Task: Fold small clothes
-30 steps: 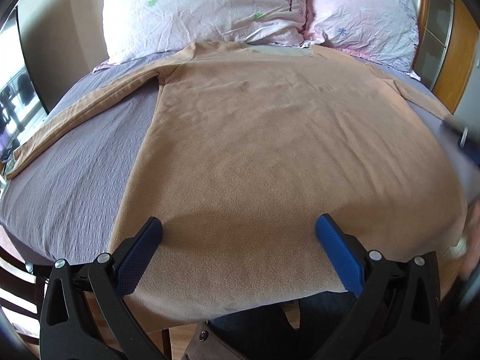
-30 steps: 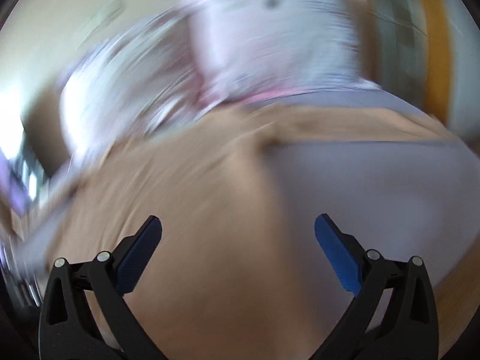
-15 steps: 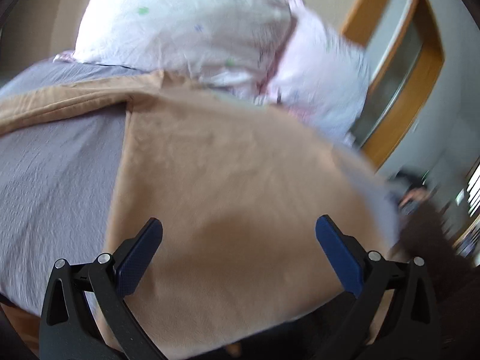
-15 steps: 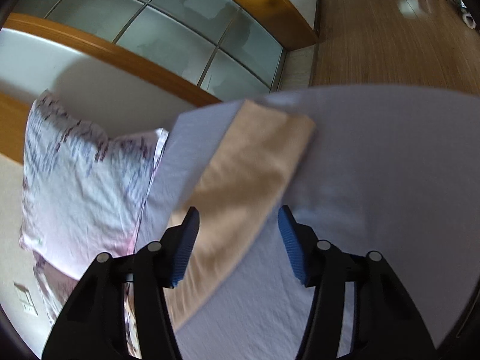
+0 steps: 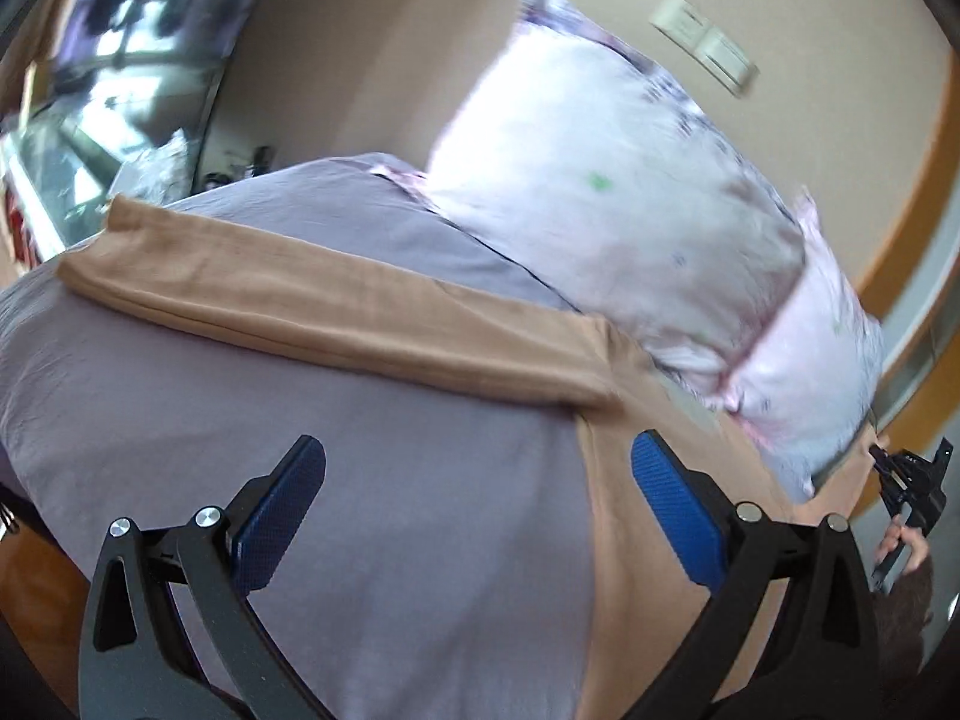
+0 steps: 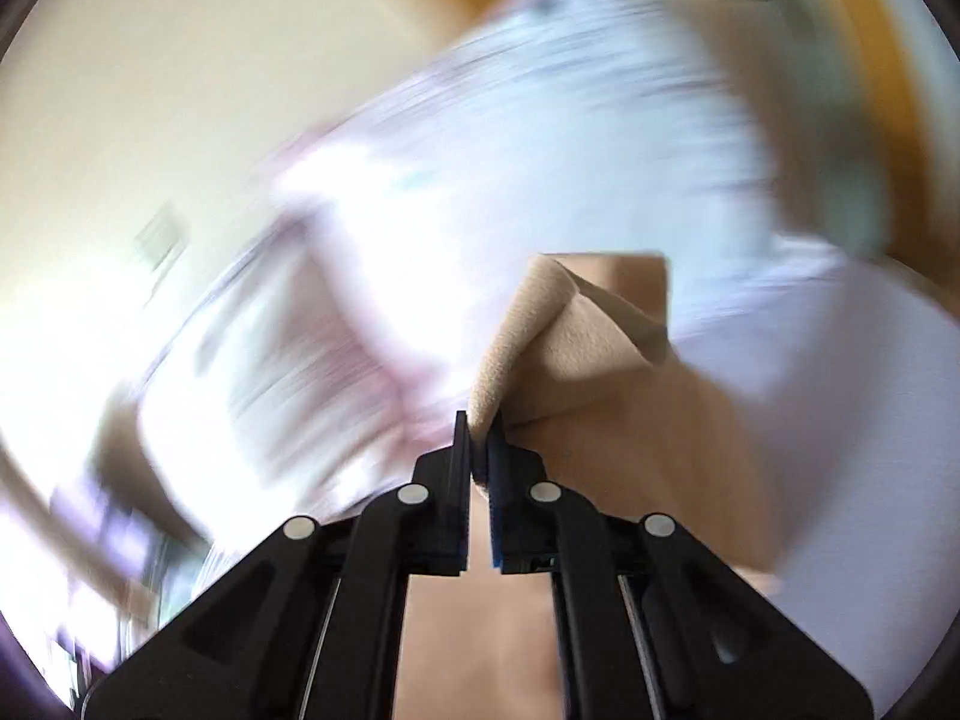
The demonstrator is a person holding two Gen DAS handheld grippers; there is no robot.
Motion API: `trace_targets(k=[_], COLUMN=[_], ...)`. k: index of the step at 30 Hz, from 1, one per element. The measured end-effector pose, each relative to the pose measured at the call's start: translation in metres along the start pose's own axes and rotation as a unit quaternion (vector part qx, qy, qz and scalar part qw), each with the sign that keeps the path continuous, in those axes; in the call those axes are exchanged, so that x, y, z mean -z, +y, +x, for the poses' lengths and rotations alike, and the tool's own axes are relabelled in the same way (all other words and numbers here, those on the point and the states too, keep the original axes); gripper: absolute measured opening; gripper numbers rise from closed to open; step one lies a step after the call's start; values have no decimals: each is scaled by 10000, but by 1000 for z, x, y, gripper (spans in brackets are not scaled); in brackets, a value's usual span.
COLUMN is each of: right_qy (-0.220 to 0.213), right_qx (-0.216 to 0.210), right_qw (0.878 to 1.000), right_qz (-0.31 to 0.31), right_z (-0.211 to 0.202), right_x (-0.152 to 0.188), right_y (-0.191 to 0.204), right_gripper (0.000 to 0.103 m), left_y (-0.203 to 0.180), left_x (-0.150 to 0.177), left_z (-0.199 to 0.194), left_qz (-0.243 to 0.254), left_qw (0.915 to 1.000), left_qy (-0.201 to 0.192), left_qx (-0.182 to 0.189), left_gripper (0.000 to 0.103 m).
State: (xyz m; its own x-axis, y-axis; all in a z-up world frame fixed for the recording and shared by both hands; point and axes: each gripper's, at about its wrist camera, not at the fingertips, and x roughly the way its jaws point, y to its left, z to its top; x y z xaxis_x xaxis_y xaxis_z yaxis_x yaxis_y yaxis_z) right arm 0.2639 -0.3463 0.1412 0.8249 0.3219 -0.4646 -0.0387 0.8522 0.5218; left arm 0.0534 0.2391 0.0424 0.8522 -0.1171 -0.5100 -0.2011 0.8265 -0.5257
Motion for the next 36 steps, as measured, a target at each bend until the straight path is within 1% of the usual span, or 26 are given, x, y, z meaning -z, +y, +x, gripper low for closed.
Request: trace_targets(k=[2, 4, 5, 7, 8, 9, 10, 12, 14, 16, 17, 18, 19, 21, 23, 24, 25, 26, 27, 28, 29, 31, 32, 33, 34, 36], right_qy=[539, 1183, 1563, 2479, 2805, 2925, 2910, 2665, 2444, 2321, 2236, 2170, 2108, 2028, 1964, 1945, 1930, 1928, 1933, 1937, 1938, 1905, 1845, 1792, 1718, 1511], right_qx=[-616, -1025, -1102, -1218, -1324, -1396, -1409, -1324, -1302, -1271, -1229, -1184, -1147, -1138, -1181, -1217, -1257, -1306, -1346, -1381, -1423, -1464, -1486, -1486, -1470, -1418], right_qw=[9953, 9835, 9752, 9509, 9407, 9365, 9366, 9449, 9529, 9576, 9606, 9630, 9650, 9675, 9691, 9695, 9697, 9695, 9690, 9686, 9680, 9679, 9685, 9694, 9709, 9752], right_qz=[-516, -903, -1112, -1394, -1373, -1342, -1352, -1361, -1239, -1142, -1100, -1074, -1055, -994, -911, -865, -817, -766, -739, -726, -721, -741, -771, -780, -792, -776], right_z=[46, 94, 117, 157, 167, 169, 168, 160, 144, 133, 125, 123, 115, 100, 96, 97, 92, 88, 84, 83, 82, 76, 72, 65, 60, 50], right_x=[29, 67, 90, 140, 156, 166, 171, 165, 157, 150, 142, 133, 133, 132, 131, 132, 131, 130, 127, 127, 127, 124, 122, 119, 116, 109], right_y=[67, 120, 143, 177, 184, 186, 186, 179, 165, 155, 144, 138, 132, 123, 115, 112, 108, 104, 101, 99, 97, 94, 91, 88, 84, 74], right_gripper=[5, 5, 8, 15, 23, 33, 38, 61, 68, 71, 74, 76, 76, 78, 79, 80, 80, 81, 81, 81, 81, 81, 81, 81, 81, 84], left_y=[12, 24, 28, 40, 47, 53, 58, 71, 89, 107, 117, 122, 126, 136, 147, 149, 152, 153, 154, 156, 159, 164, 159, 150, 130, 97], left_x=[-2, -4, -8, -15, -17, -21, -24, -32, -39, -44, -46, -48, -50, -53, -56, -59, -62, -65, -67, -69, -71, -72, -76, -83, -92, -105], left_z=[-4, -8, -8, -11, -15, -17, -17, -14, -9, -2, 0, -2, -2, -4, -6, -4, -2, -1, 1, 3, 4, 7, 7, 7, 7, 11], left_qz=[-314, -522, -609, -802, -864, -909, -933, -1021, -1264, -1612, -1815, -1936, -2015, -2326, -2614, -2674, -2709, -2723, -2705, -2687, -2714, -2788, -2682, -2464, -2116, -1705], left_qw=[9995, 9986, 9980, 9959, 9949, 9942, 9937, 9920, 9875, 9818, 9793, 9769, 9750, 9689, 9613, 9596, 9584, 9573, 9563, 9548, 9534, 9510, 9534, 9583, 9660, 9765], left_qy=[-77, -117, -122, -169, -218, -261, -272, -196, -94, 39, 24, -38, -25, -67, -116, -105, -89, -75, -35, 31, 77, 185, 186, 139, 57, -1], left_qx=[66, -39, -146, -385, -462, -521, -549, -719, -932, -1005, -900, -900, -933, -842, -859, -866, -895, -971, -1112, -1271, -1318, -1322, -1369, -1438, -1486, -1316], left_gripper=[102, 102, 102, 102, 102, 102, 102, 102, 102, 102, 102, 102, 101, 99, 92, 91, 87, 78, 71, 54, 33, 15, 12, 11, 10, 9])
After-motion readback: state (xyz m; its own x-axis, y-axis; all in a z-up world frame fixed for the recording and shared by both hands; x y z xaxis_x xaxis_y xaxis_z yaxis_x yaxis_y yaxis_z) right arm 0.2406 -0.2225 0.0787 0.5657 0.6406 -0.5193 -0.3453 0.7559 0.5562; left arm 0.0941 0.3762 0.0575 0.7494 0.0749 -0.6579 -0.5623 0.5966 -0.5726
